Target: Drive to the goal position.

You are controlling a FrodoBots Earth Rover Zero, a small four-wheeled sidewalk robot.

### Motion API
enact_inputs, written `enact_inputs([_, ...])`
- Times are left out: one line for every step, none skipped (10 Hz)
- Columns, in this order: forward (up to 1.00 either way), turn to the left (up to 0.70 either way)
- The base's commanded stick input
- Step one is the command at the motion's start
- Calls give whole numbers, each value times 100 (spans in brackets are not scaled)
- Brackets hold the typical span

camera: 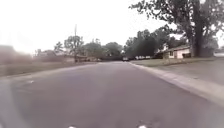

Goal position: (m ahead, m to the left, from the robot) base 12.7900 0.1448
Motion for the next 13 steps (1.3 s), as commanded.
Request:
enact_inputs([100,0])
enact_inputs([100,0])
enact_inputs([100,0])
enact_inputs([100,-11])
enact_inputs([100,-39])
enact_inputs([100,-25])
enact_inputs([100,-5])
enact_inputs([100,0])
enact_inputs([100,0])
enact_inputs([100,0])
enact_inputs([100,0])
enact_inputs([100,0])
enact_inputs([100,0])
